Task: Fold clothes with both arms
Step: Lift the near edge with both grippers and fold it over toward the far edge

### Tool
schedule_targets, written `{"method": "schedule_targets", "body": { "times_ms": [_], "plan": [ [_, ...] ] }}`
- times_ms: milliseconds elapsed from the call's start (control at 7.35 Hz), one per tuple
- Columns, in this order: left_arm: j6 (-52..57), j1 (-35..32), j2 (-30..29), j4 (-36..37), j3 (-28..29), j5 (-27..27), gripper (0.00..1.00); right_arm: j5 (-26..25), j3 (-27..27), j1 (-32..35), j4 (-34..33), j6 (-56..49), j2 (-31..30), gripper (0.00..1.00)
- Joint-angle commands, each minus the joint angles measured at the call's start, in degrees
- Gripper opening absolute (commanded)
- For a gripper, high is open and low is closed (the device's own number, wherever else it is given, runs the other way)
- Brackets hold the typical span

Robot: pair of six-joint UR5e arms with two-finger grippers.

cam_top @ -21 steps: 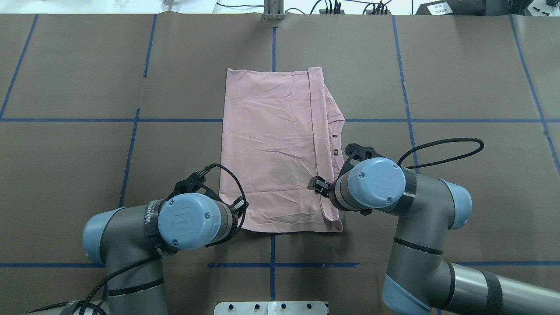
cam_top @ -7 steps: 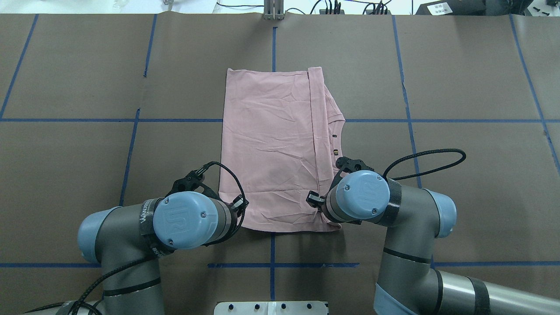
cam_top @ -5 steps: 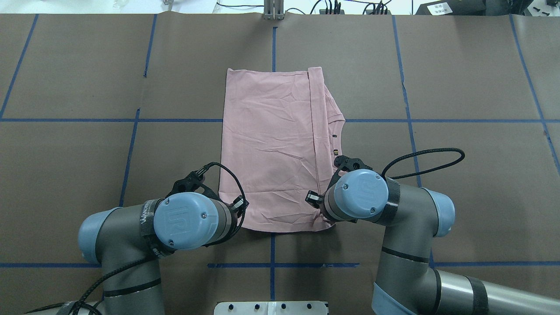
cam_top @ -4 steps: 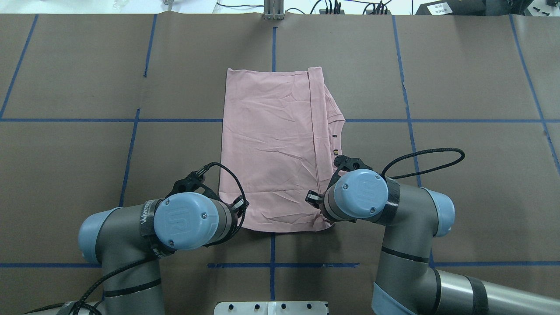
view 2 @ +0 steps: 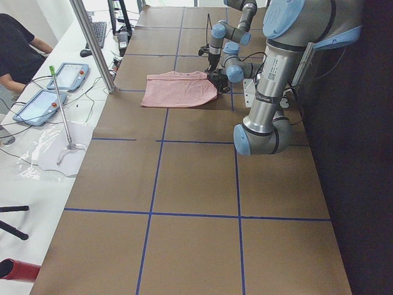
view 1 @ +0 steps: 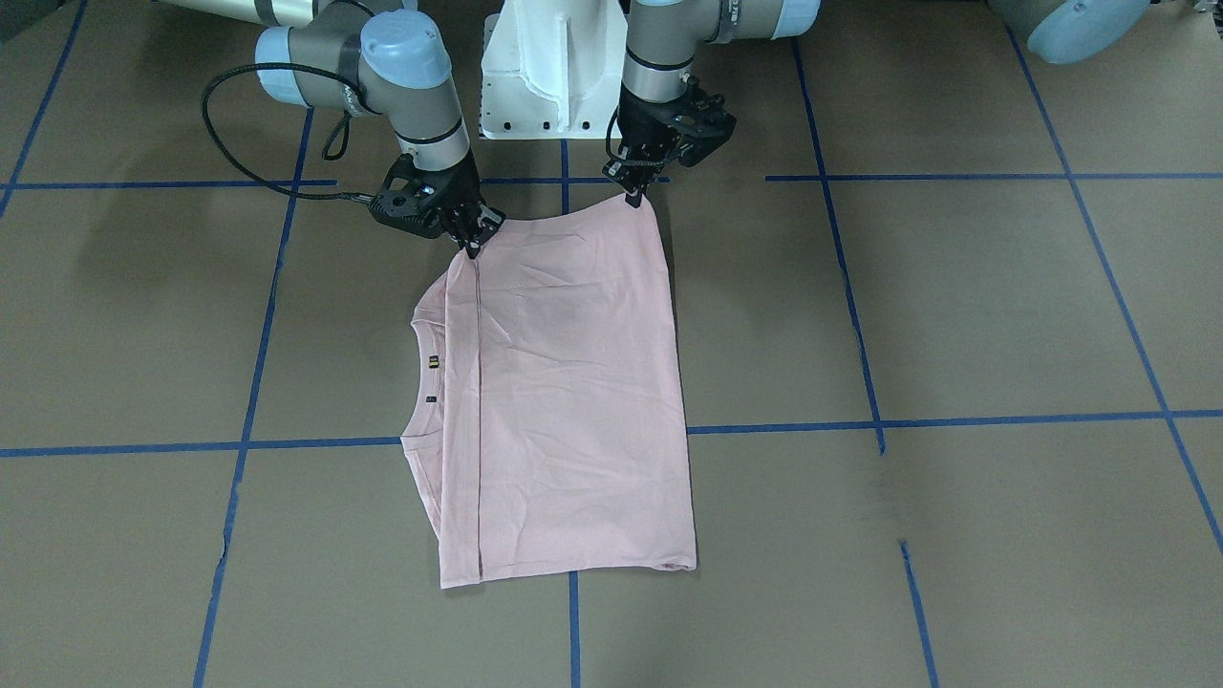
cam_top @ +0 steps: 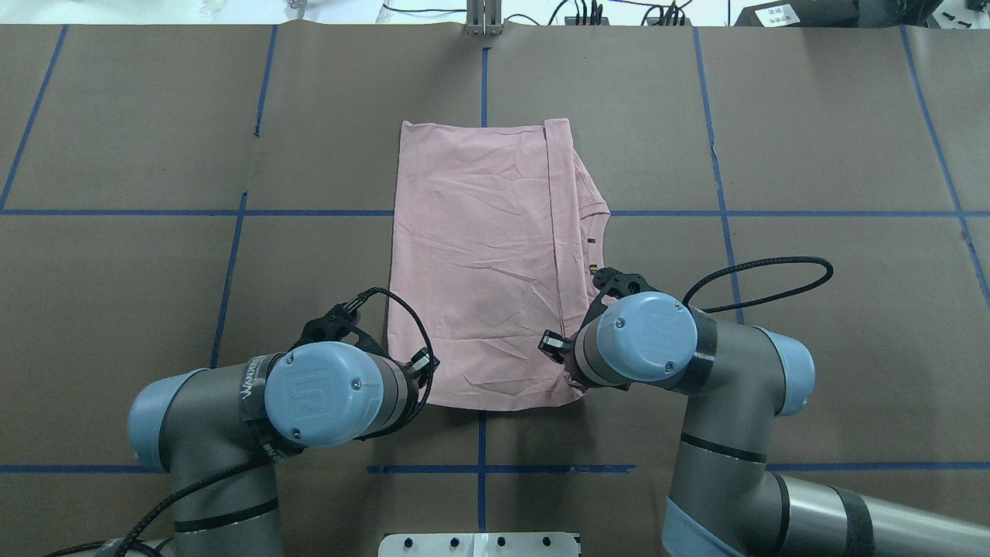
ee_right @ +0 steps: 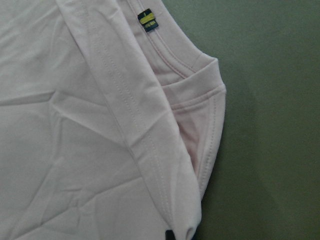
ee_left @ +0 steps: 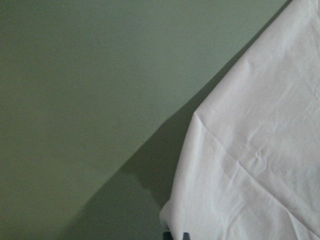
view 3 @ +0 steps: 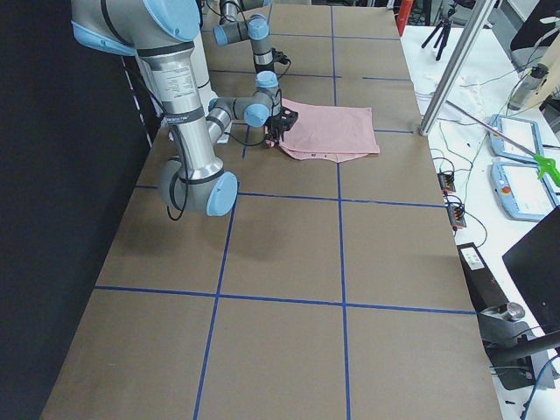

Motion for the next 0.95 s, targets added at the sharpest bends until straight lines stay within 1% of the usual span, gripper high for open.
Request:
{"method": "schedule_targets", "body": {
  "times_ms": [0, 136, 272, 408, 544, 817],
  "plan": [
    [0.0, 1.4, -0.1, 5.0, -5.0, 0.0, 0.00, 2.2, 4.3, 0.2, 0.0, 0.0, -2.1, 0.00],
    [-0.1, 3.7, 0.1, 6.9, -6.8, 0.0, 0.00, 2.8, 7.7, -0.1, 0.0, 0.1, -4.3, 0.00],
    [-0.1, 5.1, 0.2, 7.2, -8.2, 0.0, 0.00, 4.0, 11.4, -0.7, -0.1, 0.1, -6.8, 0.00],
    [-0.1, 5.5, 0.4, 9.1, -9.9, 0.0, 0.00, 6.5, 14.1, -0.8, -0.1, 0.2, -8.5, 0.00],
    [-0.1, 5.5, 0.4, 10.8, -12.4, 0.0, 0.00, 7.4, 15.1, -1.0, -0.1, 0.3, -8.2, 0.00],
    [1.1, 5.2, 0.2, 10.4, -12.1, -0.1, 0.00, 6.8, 14.3, -1.2, 0.1, -0.1, -7.3, 0.00]
  ]
}}
